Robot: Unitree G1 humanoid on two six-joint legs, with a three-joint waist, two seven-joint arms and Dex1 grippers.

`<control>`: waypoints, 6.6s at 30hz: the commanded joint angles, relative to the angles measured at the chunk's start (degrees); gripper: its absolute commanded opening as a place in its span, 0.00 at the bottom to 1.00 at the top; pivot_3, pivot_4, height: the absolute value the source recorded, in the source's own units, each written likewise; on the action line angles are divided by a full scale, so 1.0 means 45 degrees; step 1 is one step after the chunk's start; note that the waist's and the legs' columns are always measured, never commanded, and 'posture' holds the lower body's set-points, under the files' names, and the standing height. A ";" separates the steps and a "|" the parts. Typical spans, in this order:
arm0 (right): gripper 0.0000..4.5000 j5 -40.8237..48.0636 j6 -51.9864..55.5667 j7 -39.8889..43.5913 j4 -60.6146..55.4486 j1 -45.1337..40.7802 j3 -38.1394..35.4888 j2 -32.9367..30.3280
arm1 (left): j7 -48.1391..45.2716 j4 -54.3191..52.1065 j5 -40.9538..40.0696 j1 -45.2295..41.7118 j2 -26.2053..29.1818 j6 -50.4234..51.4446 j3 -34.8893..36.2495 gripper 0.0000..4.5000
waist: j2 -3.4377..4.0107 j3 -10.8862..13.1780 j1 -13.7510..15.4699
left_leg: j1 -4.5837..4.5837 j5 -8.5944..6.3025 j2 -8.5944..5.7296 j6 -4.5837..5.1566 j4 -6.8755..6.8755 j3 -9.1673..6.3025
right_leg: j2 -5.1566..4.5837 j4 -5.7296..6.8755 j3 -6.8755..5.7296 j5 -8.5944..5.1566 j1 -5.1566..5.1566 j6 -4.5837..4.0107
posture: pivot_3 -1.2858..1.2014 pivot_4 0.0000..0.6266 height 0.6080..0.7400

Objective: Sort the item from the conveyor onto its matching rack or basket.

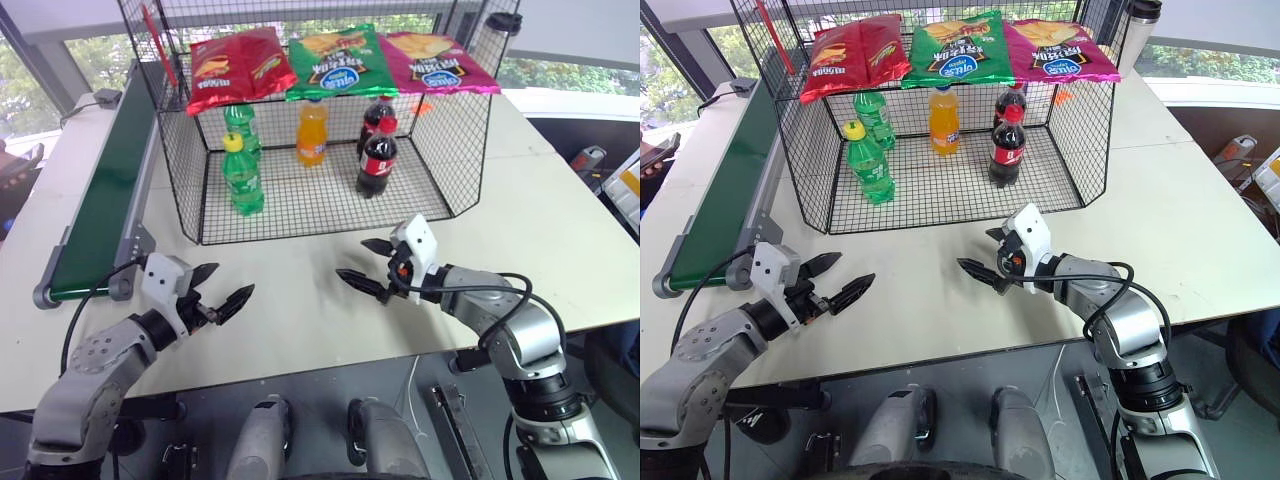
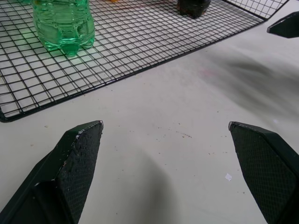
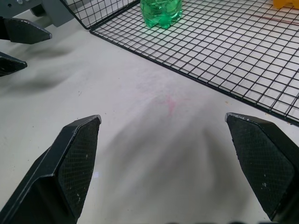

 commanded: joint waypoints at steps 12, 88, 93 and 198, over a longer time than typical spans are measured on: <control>0.98 0.0087 -0.0224 0.0087 -0.0435 -0.0026 -0.0099 -0.0098 | 0.0115 -0.0401 0.0051 -0.0291 -0.0208 -0.0138 0.0017 1.00 | -0.0001 0.0000 0.0004 | 0.0002 0.0001 -0.0002 0.0001 -0.0010 0.0002 | 0.0007 -0.0001 -0.0001 0.0000 -0.0001 0.0001 | 0.52 0.24 0.99; 0.98 0.1753 -0.0073 0.2324 -0.1922 -0.0603 0.0237 -0.1107 | 0.2714 -0.1462 -0.2602 -0.0114 0.0228 0.1508 0.5013 1.00 | -0.0009 -0.0006 0.0022 | 0.0011 0.0004 0.0002 0.0005 0.0075 -0.0007 | 0.0067 0.0034 -0.0016 0.0004 0.0043 0.0008 | 0.52 0.24 0.99; 0.98 0.1488 -0.0612 0.2379 -0.2116 -0.0988 0.0583 -0.0987 | 0.2761 -0.0210 -0.3424 -0.0222 0.1083 0.2257 0.6590 1.00 | -0.0008 -0.0005 -0.0043 | 0.0011 0.0003 0.0002 0.0005 0.0079 -0.0004 | 0.0067 0.0034 -0.0015 0.0005 0.0037 0.0009 | 0.52 0.24 0.99; 0.88 0.1682 0.0014 0.1516 -0.0990 -0.2692 0.0554 -0.0349 | -0.5407 0.4385 0.2197 -0.7513 -0.1254 -0.1535 -0.5400 0.66 | -0.0016 -0.0010 -0.0001 | 0.0008 0.0014 -0.0014 0.0016 0.0062 0.0033 | 0.0072 0.0078 -0.0015 0.0052 0.0004 0.0064 | 0.52 0.24 0.99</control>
